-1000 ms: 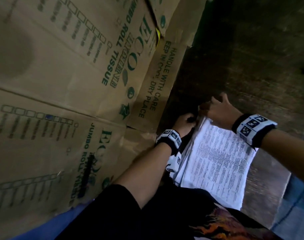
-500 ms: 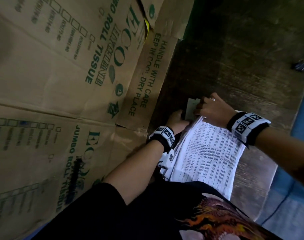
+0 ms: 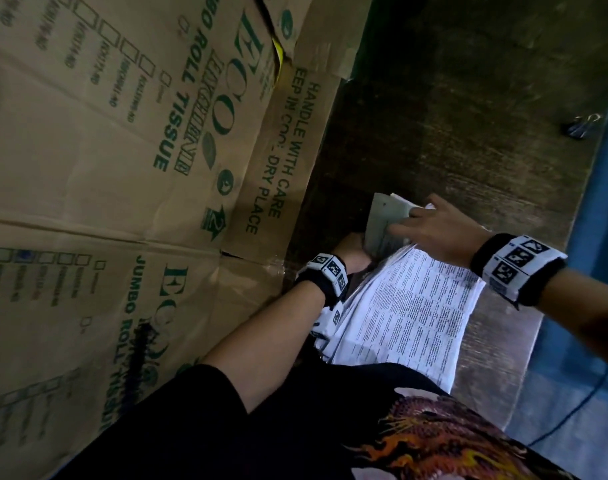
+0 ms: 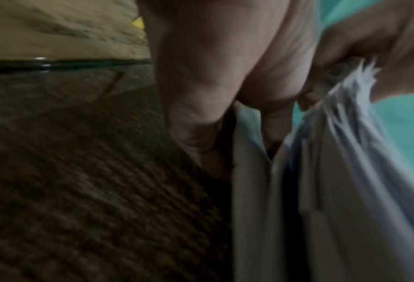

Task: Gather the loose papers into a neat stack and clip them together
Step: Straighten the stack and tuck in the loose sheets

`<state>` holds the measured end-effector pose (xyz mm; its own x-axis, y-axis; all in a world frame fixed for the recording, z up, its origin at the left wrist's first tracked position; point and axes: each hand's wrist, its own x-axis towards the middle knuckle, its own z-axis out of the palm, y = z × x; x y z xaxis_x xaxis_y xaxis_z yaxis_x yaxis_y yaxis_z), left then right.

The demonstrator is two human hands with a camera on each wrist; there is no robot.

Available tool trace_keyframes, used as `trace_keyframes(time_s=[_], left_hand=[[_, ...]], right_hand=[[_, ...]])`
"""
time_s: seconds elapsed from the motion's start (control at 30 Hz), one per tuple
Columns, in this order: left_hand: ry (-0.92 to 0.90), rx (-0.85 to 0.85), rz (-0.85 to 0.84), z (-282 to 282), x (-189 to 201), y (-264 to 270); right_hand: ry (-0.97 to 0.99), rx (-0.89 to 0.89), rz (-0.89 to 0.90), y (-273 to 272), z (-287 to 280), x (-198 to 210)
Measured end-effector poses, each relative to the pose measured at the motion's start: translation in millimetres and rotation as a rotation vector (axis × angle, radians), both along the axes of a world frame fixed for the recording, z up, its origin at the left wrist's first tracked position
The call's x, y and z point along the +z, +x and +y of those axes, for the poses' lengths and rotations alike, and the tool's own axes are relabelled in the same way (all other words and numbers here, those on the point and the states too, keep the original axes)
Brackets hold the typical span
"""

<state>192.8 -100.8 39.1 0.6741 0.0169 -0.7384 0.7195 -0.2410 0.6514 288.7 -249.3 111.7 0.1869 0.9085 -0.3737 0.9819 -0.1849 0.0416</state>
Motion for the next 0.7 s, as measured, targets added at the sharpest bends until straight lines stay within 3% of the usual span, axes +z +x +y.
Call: trace_keyframes(time_s=[0.17,0.3,0.43,0.53,0.7], left_hand=[[0.147,0.015,-0.065,-8,-3,-6],[0.122,0.123,-0.061,-6,-8,-8],[0.072,0.061,-0.056,-8,-3,-8],[0.178,0.053,-0.064,-1,2,-1],[0.258,0.222,-0.123,36,9,23]], right_hand=[[-0.383,-0.024,0.028,1,12,19],[-0.407,-0.012,0.037,6,12,26],[-0.431,0.029,-0.015,3,20,37],[-0.420,0.055,0.000,-1,26,40],[-0.473,0.074,-0.019,-3,38,39]])
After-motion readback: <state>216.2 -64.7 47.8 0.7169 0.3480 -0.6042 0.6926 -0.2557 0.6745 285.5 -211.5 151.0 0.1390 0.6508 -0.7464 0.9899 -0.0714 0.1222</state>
